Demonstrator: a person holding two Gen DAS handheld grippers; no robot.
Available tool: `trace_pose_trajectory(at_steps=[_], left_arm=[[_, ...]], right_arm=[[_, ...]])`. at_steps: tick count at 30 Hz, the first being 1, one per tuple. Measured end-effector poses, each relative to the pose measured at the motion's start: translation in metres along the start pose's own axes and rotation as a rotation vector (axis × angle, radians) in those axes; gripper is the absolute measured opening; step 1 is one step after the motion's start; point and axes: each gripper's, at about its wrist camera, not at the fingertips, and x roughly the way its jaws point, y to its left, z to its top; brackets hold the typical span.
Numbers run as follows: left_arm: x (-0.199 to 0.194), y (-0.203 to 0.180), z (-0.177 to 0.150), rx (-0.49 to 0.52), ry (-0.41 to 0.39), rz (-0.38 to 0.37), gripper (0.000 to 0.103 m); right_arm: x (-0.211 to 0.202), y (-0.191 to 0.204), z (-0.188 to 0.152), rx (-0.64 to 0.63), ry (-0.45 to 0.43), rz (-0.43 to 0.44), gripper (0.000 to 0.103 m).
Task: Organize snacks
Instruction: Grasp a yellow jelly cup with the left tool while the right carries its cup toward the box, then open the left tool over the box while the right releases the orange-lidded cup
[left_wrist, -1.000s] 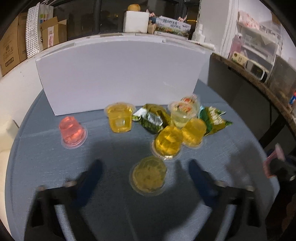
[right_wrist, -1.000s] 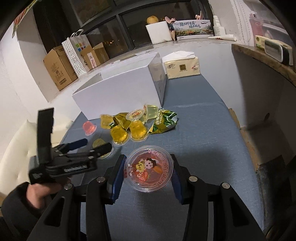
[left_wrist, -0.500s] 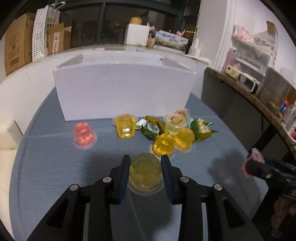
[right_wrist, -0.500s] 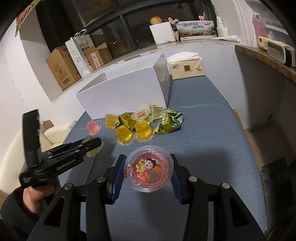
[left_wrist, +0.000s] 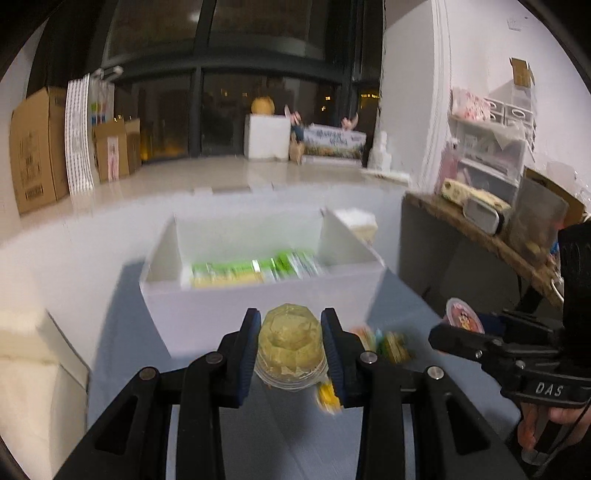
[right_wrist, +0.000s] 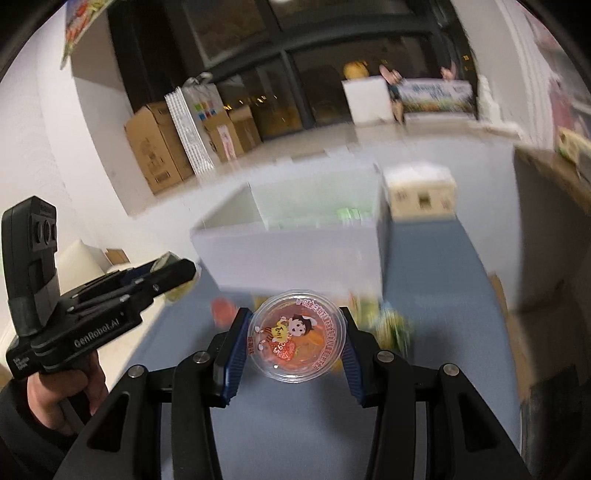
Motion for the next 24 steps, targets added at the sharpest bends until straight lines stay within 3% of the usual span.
trace_pose_trajectory(at_steps=[7,12,13,14,15,16,20,24], left_arm=[[0.054,0.042,0.065,-0.013,0.001,0.029,0.038],[0.093,0.063,0.073,-0.038,0.042,0.071,0.039],[0.102,0.067,0.073,-0.040,0.066,0.086,0.050],[0.110,0.069,0.074,-0.043,0.087,0.086,0.062],[0.117,0.072,0.074,-0.048,0.106,0.075,0.086],[0.119,0.076,0.074,-0.059,0.100,0.076,0.102],[0.117,0.081,0.071,-0.076,0.106,0.099,0.103],[0.105,0.073,0.065,-0.040,0.100,0.105,0.103]], right_arm=[[0.059,-0.013,0.085,0.018,-0.009,-0.003,0.050],[0.103,-0.029,0.108,0.031,0.055,-0.014,0.051],[0.109,-0.031,0.109,0.031,0.068,-0.016,0.055],[0.113,-0.033,0.110,0.029,0.078,-0.030,0.074],[0.117,-0.035,0.110,0.029,0.086,-0.058,0.084],[0.117,-0.037,0.108,0.036,0.071,-0.069,0.093],[0.111,-0.040,0.103,0.023,0.075,-0.060,0.096],[0.089,-0.038,0.100,0.018,0.016,-0.059,0.103]])
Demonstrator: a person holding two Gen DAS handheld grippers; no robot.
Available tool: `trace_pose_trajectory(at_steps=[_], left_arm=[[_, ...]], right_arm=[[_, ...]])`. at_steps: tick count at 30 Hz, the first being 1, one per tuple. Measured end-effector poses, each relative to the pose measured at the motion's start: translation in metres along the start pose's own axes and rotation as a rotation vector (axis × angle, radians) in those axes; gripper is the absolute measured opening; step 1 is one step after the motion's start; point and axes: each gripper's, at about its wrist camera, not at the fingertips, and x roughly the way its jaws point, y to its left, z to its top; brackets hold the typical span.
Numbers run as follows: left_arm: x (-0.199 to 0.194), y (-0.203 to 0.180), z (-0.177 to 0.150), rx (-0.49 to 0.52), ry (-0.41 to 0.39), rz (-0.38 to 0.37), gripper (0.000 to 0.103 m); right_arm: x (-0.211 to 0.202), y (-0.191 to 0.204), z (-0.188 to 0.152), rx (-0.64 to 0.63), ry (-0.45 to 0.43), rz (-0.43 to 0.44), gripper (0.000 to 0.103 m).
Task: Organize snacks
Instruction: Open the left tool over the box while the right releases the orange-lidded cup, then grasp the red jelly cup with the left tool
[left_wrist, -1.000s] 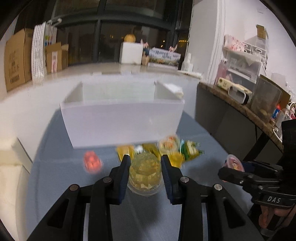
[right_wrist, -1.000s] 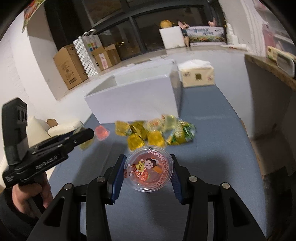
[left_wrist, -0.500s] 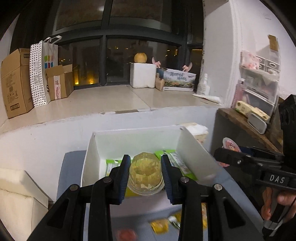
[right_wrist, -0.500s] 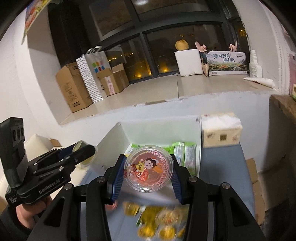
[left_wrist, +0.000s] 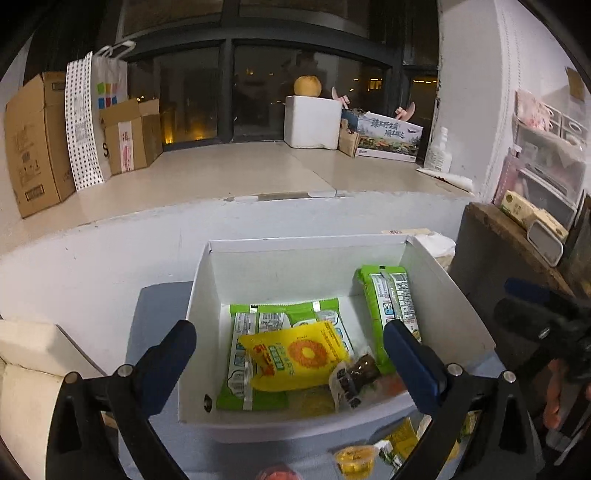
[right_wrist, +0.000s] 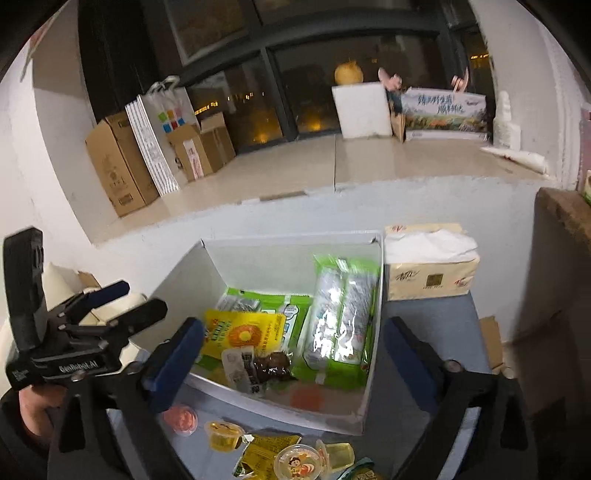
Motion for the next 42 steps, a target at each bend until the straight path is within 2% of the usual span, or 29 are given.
trace_pose_trajectory(at_steps=[8,13,15,17,21,26,29,32,33,34,36,42], left_arm=[[-0.051,-0.014,-0.020,0.035,-0.034,0.017,0.103],[-0.077,-0.014,-0.052,0.014,-0.018,-0.012,0.103],[-0.079,-0.017,-0.073,0.046,-0.004,-0.003,0.103],[-0.070,-0.019,-0.098,0.081,0.028,0.021,0.103],[-0.043,-0.013,-0.136,0.068,0.089,0.004,0.103],[-0.014,0.003,-0.151,-0.015,0.139,0.015,0.103],[0.000,0.009,-0.154,-0.033,0.171,0.013,0.101],[0.015,0.006,-0.154,-0.014,0.197,0.022,0.091],[0.019,0.005,-0.155,-0.012,0.206,0.023,0.082],[0.024,0.003,-0.155,-0.012,0.220,0.020,0.064],[0.030,0.003,-0.157,-0.024,0.237,0.010,0.039],[0.029,-0.001,-0.156,0.010,0.221,-0.012,0.039]], right_arm=[[-0.063,0.023,-0.022,-0.072,-0.047,-0.010,0.103],[-0.109,0.034,-0.061,-0.066,-0.094,0.031,0.103],[-0.118,0.036,-0.079,-0.056,-0.078,0.053,0.103],[-0.124,0.039,-0.100,-0.049,-0.050,0.047,0.103],[-0.135,0.039,-0.136,-0.010,-0.040,0.053,0.103],[-0.141,0.032,-0.187,0.058,0.006,0.073,0.103],[-0.143,0.025,-0.202,0.096,0.027,0.059,0.103],[-0.145,0.016,-0.205,0.116,0.031,0.044,0.103],[-0.145,0.014,-0.205,0.124,0.031,0.042,0.103],[-0.144,0.013,-0.204,0.128,0.031,0.041,0.103],[-0.143,0.013,-0.205,0.126,0.032,0.040,0.103],[-0.131,0.017,-0.210,0.114,0.070,0.036,0.103]])
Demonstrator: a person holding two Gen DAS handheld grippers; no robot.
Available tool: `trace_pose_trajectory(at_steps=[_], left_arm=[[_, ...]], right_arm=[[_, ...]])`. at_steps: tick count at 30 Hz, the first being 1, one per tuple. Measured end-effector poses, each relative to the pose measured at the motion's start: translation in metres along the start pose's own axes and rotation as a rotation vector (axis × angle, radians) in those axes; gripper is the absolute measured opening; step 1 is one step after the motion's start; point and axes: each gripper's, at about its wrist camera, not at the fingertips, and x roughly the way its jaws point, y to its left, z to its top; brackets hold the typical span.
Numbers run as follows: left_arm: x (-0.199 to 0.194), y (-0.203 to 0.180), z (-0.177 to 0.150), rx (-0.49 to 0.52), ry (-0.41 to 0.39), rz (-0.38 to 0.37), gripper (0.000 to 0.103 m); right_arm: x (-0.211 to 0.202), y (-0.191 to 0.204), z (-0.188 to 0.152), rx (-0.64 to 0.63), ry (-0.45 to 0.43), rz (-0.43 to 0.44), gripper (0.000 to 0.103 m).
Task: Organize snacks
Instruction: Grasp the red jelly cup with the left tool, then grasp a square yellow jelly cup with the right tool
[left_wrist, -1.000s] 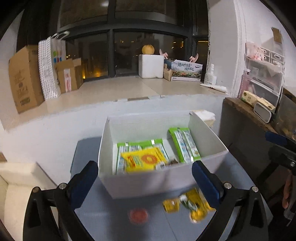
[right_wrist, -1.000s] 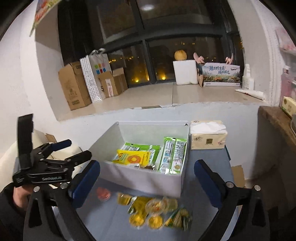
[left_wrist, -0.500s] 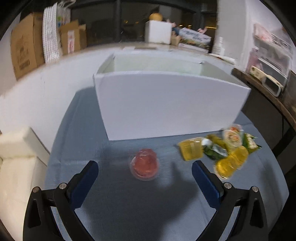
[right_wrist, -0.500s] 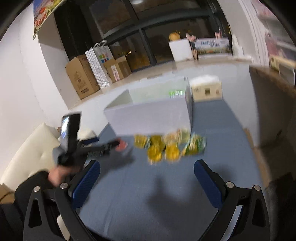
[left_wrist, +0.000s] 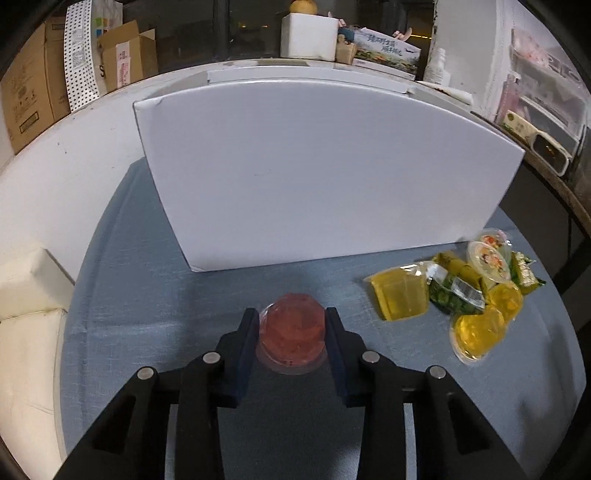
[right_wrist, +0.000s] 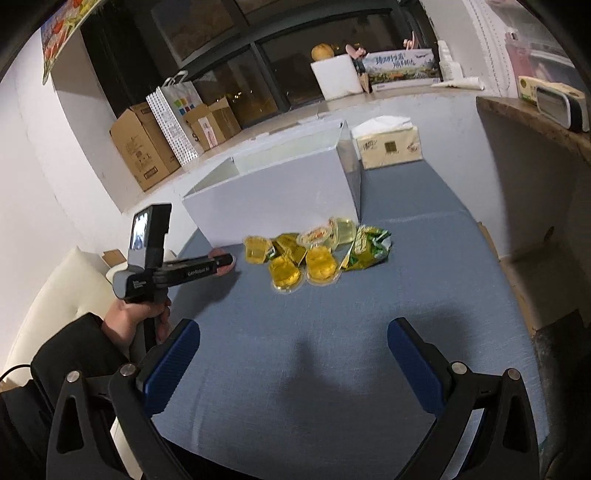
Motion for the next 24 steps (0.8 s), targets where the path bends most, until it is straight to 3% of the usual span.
trace_pose_trajectory(at_steps=[4,9,17,24], left_arm=[[-0.015,0.001,-0.008,-0.012,-0.032,-0.016,0.039],[-0.060,0.000,-0.026,-0.008,-0.104,-0.038,0.039],[-0.130,0.017,-0.054,-0.046,-0.186,-0.055,0.039],[-0.155,0.025,-0.073,-0.071,-0.216,-0.060,0.039]], right_arm=[[0.013,0.007,0.001,-0.029,0.029,-0.003,0.103],[0.048,0.020,0.020,-0.074,0.073,-0.017,0.103],[0.126,0.067,0.064,-0.258,0.130,-0.016,0.103],[0.193,0.080,0.090,-0.184,0.212,-0.010,0.103]])
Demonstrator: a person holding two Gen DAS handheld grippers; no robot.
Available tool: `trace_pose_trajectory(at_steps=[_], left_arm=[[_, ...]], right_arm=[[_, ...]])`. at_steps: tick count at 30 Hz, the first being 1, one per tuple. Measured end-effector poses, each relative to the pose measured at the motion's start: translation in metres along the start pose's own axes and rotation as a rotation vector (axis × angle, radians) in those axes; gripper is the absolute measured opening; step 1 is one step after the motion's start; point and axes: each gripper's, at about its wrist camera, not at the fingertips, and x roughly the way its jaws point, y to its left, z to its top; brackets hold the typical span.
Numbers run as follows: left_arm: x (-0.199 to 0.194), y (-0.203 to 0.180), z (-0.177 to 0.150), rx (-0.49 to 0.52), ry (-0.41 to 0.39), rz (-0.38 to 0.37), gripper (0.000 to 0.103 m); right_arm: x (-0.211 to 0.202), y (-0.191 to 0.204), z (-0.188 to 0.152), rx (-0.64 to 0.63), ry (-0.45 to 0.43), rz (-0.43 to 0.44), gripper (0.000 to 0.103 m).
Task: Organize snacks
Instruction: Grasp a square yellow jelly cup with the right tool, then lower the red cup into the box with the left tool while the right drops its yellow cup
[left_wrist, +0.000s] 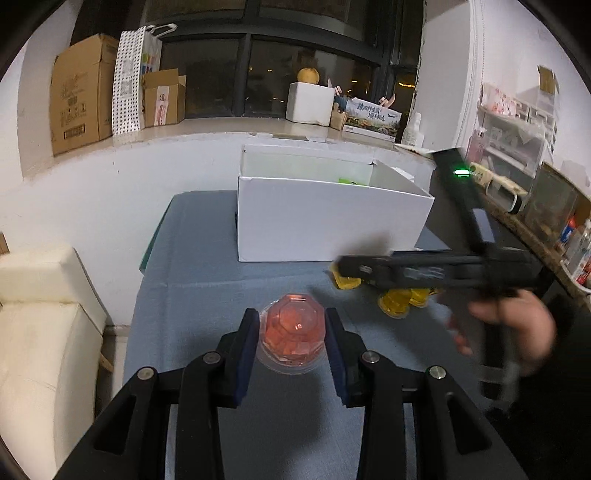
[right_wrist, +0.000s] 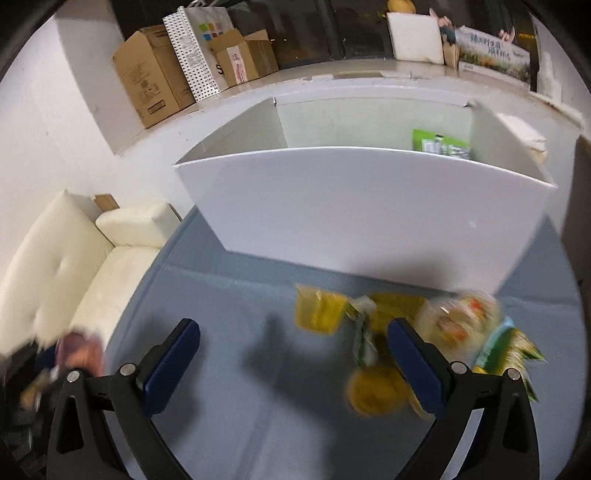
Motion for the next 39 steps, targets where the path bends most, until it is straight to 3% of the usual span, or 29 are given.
trace_pose_trajectory(at_steps=[7,9,10,11,21,26,34,39], left_arm=[[0.001,0.011,-0.005,-0.030,0.002,-0.008,0.039],[0.002,0.012,-0.007,-0.032,0.004,-0.005,0.039],[0.002,0.011,-0.009,-0.034,0.005,-0.007,0.039],[0.002,0.011,-0.009,-0.038,0.005,-0.012,0.039],[0.007,0.007,-0.006,-0.027,0.014,-0.015,0.039],[0.008,0.001,0.004,-0.005,0.003,-0.013,0.039],[0.031,-0.020,0.064,0.041,-0.046,-0.039,0.039],[0.057,-0.037,0.113,0.075,-0.068,-0.038,0.039]], right_arm=[[0.028,0.005,0.009,-0.038,0.039,-0.109,0.092],[0.031,0.007,0.007,-0.072,0.048,-0.123,0.079],[0.037,0.006,0.003,-0.079,0.085,-0.123,0.058],[0.038,0.006,0.001,-0.084,0.090,-0.111,0.047],[0.011,0.014,-0.013,-0.124,0.022,-0.073,0.047],[-0.028,0.009,-0.015,-0.112,-0.037,-0.036,0.047],[-0.110,-0.002,0.011,-0.124,-0.197,-0.036,0.047],[-0.134,-0.021,0.034,-0.098,-0.260,-0.057,0.047]])
